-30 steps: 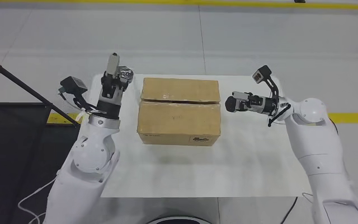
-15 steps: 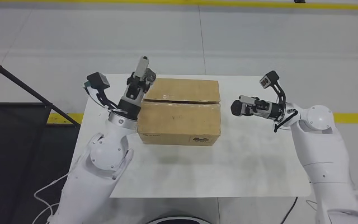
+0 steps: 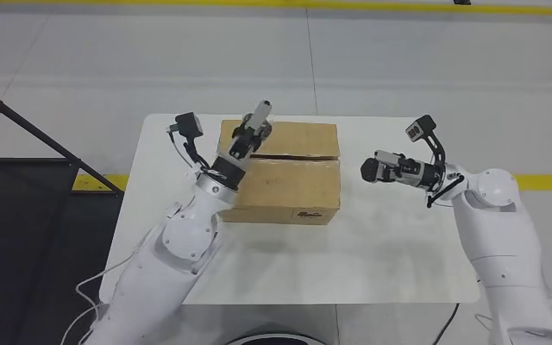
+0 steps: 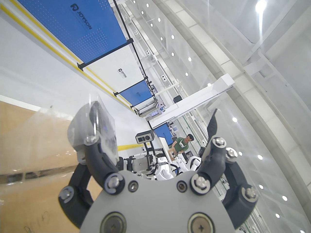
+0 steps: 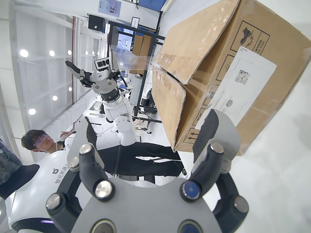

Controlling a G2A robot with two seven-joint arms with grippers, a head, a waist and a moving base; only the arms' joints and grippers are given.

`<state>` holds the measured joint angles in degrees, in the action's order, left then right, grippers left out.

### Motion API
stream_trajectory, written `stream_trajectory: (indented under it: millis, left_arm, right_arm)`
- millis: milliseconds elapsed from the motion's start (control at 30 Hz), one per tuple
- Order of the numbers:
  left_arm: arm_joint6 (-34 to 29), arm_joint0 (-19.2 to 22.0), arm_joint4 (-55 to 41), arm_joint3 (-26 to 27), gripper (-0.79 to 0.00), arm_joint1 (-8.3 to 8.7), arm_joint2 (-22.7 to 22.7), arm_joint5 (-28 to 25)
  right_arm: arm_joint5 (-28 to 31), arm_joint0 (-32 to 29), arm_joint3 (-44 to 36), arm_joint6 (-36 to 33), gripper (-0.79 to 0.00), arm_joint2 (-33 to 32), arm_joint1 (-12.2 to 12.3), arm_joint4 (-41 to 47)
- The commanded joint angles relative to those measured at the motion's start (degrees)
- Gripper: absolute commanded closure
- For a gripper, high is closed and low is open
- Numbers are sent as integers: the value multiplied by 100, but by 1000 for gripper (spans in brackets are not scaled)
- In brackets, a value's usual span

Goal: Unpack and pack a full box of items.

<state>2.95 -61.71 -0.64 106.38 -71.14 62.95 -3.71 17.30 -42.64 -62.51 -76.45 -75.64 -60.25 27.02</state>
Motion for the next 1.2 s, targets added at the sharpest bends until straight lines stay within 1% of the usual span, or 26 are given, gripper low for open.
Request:
stream_trajectory:
  millis: [0, 633, 1167]
  left_arm:
    - [-24, 102, -10, -122, -785, -39, -113, 26]
    - [-42, 831, -157, -1033, -785, -421, -889, 75]
    - [94, 1327, -421, -1864, -785, -833, -1512, 84]
  right_arm:
    - [34, -44, 26, -13, -785, -41, 17, 26]
    - [273, -326, 423, -207, -785, -436, 182, 278]
    - [533, -507, 859, -472, -785, -706, 306, 521]
